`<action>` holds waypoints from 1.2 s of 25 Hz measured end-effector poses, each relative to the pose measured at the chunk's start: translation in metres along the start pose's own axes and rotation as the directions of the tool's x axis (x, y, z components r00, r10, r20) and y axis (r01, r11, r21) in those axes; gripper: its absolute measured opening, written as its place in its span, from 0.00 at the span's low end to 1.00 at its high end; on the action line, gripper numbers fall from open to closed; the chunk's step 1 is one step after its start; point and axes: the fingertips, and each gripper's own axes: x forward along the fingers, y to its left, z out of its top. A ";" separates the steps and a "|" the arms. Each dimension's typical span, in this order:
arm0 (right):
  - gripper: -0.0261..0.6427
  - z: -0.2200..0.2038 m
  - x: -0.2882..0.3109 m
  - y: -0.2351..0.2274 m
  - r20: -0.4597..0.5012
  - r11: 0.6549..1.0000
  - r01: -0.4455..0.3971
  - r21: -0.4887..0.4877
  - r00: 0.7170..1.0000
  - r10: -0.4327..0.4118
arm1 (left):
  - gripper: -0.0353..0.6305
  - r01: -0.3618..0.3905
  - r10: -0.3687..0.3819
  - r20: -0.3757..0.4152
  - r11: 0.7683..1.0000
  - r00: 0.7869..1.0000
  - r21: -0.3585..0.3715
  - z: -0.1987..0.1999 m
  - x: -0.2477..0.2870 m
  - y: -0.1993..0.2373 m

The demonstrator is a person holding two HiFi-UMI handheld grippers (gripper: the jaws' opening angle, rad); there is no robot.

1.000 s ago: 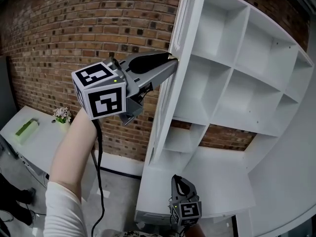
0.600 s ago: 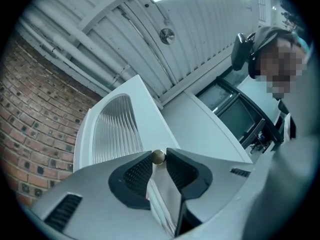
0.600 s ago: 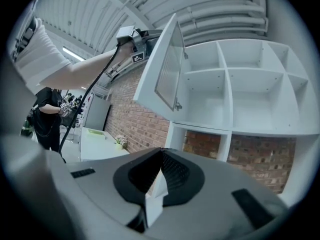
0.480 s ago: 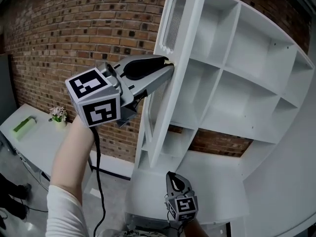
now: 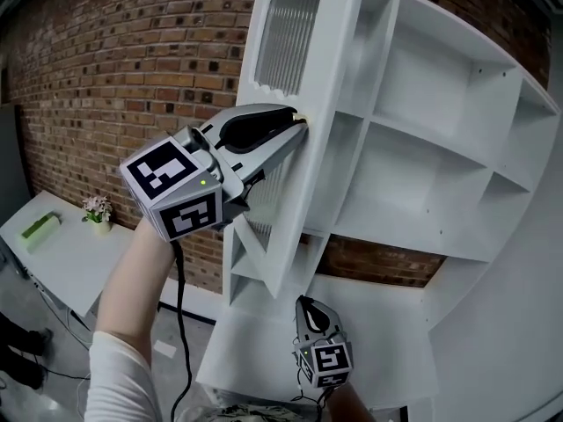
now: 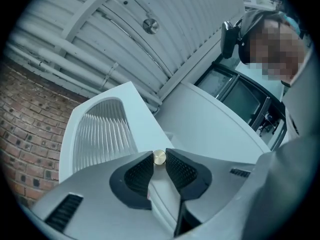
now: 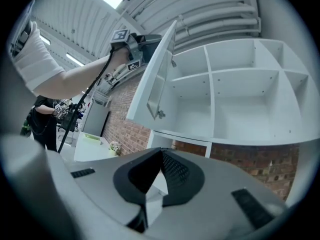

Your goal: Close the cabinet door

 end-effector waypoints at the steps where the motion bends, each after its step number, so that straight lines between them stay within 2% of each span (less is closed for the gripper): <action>1: 0.04 0.000 -0.001 -0.008 0.003 1.000 0.000 -0.002 1.000 0.000 | 0.19 -0.005 0.005 0.001 1.000 1.000 -0.001 -0.003 0.007 -0.001; 5: 0.04 -0.001 -0.003 -0.035 0.016 1.000 -0.002 -0.007 1.000 0.002 | 0.19 -0.034 0.034 -0.004 0.999 0.999 0.009 -0.015 0.032 -0.005; 11: 0.04 -0.003 -0.003 -0.075 0.040 1.000 -0.003 -0.006 0.999 0.003 | 0.19 -0.085 0.093 -0.073 0.991 0.993 0.102 -0.045 0.078 -0.007; 16: 0.04 -0.008 -0.001 -0.104 0.045 1.000 -0.010 0.001 0.999 0.010 | 0.19 -0.121 0.133 -0.075 0.983 0.988 0.141 -0.061 0.104 -0.001; 22: 0.04 -0.019 0.006 -0.131 0.046 1.000 -0.025 0.014 0.999 0.025 | 0.19 -0.164 0.189 -0.098 0.962 0.977 0.218 -0.079 0.127 0.006; 30: 0.04 -0.033 0.026 -0.146 0.042 0.997 -0.069 0.025 0.997 0.068 | 0.19 -0.215 0.253 -0.109 0.937 0.961 0.277 -0.097 0.150 0.016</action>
